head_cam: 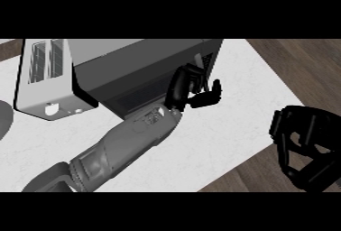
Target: Pick up the milk, place it into the microwave and close the microwave
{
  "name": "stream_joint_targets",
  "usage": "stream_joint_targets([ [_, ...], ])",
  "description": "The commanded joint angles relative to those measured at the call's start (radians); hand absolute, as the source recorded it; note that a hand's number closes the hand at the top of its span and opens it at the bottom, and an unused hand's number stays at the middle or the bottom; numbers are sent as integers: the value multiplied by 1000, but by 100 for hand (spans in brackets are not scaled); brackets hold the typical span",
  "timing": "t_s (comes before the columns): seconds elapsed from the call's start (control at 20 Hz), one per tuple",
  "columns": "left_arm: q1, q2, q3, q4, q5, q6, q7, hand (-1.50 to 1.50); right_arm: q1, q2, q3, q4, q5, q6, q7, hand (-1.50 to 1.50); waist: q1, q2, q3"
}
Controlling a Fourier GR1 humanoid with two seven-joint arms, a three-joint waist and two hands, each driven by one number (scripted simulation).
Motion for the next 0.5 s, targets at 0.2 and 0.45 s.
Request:
stream_joint_targets([
  [0.2,38,-43,242,-37,256,-87,53,150,73,5,91,-51,-25,55,23,150,58,27,-16],
  [0.45,82,-44,262,-16,333,-184,31,150,133,25,120,-106,-24,23,30,150,77,16,-12],
])
